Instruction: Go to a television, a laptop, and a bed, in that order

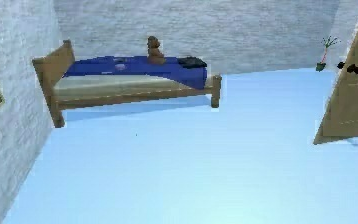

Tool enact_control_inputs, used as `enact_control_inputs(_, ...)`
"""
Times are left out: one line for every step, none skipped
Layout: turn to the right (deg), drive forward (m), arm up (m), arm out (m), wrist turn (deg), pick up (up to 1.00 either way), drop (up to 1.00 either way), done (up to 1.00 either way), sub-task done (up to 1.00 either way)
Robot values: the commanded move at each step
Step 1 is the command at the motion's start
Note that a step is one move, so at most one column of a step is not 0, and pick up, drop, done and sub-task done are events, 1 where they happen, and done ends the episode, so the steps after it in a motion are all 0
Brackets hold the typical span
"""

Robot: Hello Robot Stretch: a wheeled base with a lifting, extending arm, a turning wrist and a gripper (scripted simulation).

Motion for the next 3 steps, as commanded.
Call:
enact_control_inputs(45.0, 0.00, 0.00, 0.00, 0.0, 0.00, 0.00, 0.00, 0.00)
enact_control_inputs(15.0, 0.00, 0.00, 0.00, 0.0, 0.00, 0.00, 0.00, 0.00)
enact_control_inputs(0.0, 1.00, 0.00, 0.00, 0.0, 0.00, 0.00, 0.00, 0.00)
